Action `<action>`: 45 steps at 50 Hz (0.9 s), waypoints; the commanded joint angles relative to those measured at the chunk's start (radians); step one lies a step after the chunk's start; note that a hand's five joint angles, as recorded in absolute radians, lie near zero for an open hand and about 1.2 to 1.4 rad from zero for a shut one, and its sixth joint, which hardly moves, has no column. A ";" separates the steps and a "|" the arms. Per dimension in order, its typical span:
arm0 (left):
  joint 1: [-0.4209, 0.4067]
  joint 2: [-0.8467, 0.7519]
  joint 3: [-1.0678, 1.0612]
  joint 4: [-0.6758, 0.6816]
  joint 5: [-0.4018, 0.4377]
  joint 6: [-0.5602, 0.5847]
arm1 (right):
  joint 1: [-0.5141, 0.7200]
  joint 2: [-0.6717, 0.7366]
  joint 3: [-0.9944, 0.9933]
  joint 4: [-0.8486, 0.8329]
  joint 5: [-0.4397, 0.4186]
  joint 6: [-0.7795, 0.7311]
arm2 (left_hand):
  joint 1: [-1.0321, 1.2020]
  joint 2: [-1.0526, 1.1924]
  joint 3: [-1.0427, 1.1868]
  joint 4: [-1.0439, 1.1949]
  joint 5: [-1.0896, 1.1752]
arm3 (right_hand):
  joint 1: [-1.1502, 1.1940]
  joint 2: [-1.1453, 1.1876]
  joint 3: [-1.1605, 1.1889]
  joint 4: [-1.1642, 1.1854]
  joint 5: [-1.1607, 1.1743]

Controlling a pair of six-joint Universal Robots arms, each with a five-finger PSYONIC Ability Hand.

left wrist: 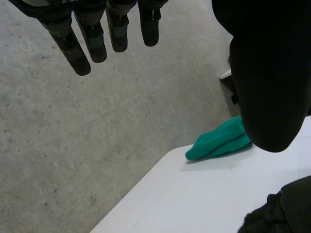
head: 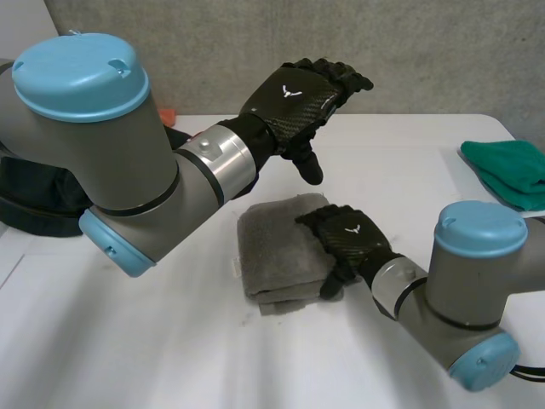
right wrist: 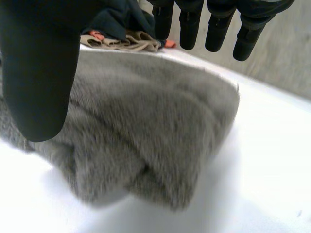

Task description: Fold the laundry.

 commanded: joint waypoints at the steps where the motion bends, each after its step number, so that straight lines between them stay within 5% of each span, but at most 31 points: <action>1: -0.014 -0.004 0.007 -0.012 -0.014 0.003 | 0.128 -0.044 0.033 -0.058 0.118 -0.086 | -0.011 -0.021 -0.029 -0.020 -0.043 | -0.036 -0.022 -0.024 -0.025 -0.021; 15: -0.008 0.002 0.008 -0.023 -0.019 0.001 | 0.231 0.031 0.099 -0.252 0.276 -0.250 | -0.011 -0.021 -0.029 -0.020 -0.043 | -0.033 -0.019 -0.021 -0.022 -0.018; 38: 0.012 0.002 0.001 -0.024 -0.017 -0.003 | 0.197 0.181 -0.022 -0.387 0.265 -0.338 | -0.011 -0.021 -0.029 -0.020 -0.043 | 0.026 0.040 0.038 0.036 0.041; 45: 0.017 0.014 -0.015 -0.026 -0.014 -0.002 | 0.194 0.229 -0.103 -0.390 0.267 -0.372 | -0.011 -0.021 -0.029 -0.020 -0.043 | 0.409 0.423 0.421 0.420 0.424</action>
